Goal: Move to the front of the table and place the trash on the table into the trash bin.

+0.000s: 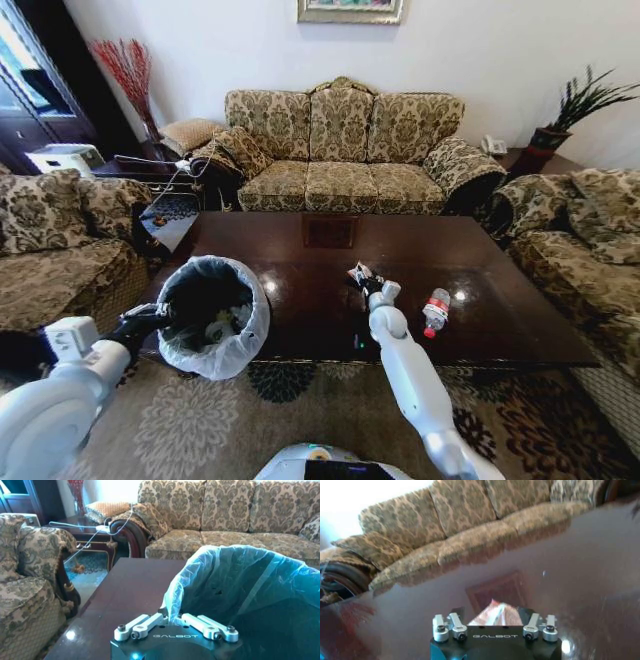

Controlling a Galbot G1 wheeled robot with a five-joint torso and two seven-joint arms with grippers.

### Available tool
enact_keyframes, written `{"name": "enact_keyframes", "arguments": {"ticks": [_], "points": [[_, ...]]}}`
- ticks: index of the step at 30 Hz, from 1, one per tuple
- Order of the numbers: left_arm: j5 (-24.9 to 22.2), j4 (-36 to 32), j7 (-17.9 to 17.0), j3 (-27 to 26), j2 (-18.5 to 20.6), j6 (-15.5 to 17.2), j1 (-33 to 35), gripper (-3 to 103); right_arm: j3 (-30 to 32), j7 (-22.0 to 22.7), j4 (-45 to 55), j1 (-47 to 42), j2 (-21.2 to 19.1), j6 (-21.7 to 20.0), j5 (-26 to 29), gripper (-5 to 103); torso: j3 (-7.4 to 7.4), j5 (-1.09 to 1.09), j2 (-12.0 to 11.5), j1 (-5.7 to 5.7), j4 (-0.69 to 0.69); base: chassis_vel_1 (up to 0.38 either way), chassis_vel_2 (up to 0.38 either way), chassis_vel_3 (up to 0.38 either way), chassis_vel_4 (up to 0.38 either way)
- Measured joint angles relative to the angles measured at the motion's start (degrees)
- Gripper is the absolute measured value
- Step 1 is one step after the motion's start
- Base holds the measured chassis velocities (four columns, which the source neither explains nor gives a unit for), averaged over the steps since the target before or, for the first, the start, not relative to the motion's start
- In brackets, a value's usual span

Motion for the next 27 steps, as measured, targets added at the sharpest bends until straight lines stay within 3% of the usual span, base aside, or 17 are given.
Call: {"name": "enact_keyframes", "arguments": {"ticks": [1, 5, 10, 12, 20, 22, 27], "points": [[0.27, 0.0, 0.49, 0.18, -0.14, -0.62, 0.13, 2, -0.4, 0.32, -2.13, 1.2, 0.26, -0.12, 0.44, 79, 0.0, -0.01, 0.0, 0.0, 0.0, 0.0, 0.0, 0.0, 0.0], [0.68, 0.0, 1.0, 0.68, -0.27, -1.03, 0.03, 2, -2.04, 0.42, -7.77, 4.09, 1.1, -0.04, 0.72, 89, 0.0, 0.0, 0.0, 0.0, 0.0, 0.0, 0.0, 0.0, 0.0], [0.79, 0.0, 1.48, 0.46, -0.37, -1.97, -0.14, 2, -3.59, -0.07, -9.38, 4.47, 1.11, 1.28, 0.1, 73, 0.0, -0.01, 0.0, 0.0, -0.01, 0.0, 0.0, 0.0, 0.0], [0.88, 0.0, 1.48, 0.46, -0.45, -2.01, -0.08, 2, -3.59, -0.14, -9.21, 4.34, 1.09, 1.29, 0.1, 73, 0.0, -0.01, 0.0, 0.0, -0.01, 0.0, 0.0, 0.0, 0.0], [1.65, 0.0, 1.48, 1.37, -0.9, -2.27, -0.62, 2, -3.61, -0.8, -8.81, 3.73, 0.7, 1.47, -0.05, 44, 0.0, -0.01, 0.0, 0.0, -0.01, 0.0, 0.0, 0.0, 0.0], [1.69, 0.0, 1.49, 1.38, -0.9, -2.28, -0.59, 2, -3.62, -0.84, -8.76, 3.68, 0.63, 1.47, 0.04, 44, -0.01, -0.01, 0.0, 0.0, 0.0, 0.0, 0.0, 0.0, 0.0], [1.73, 0.0, 1.53, 1.38, -0.85, -2.51, -0.56, 2, -3.69, -1.12, -8.43, 3.41, 0.34, 1.47, 0.23, 33, -0.01, -0.01, 0.0, 0.0, 0.0, 0.0, 0.0, 0.0, 0.0]]}}
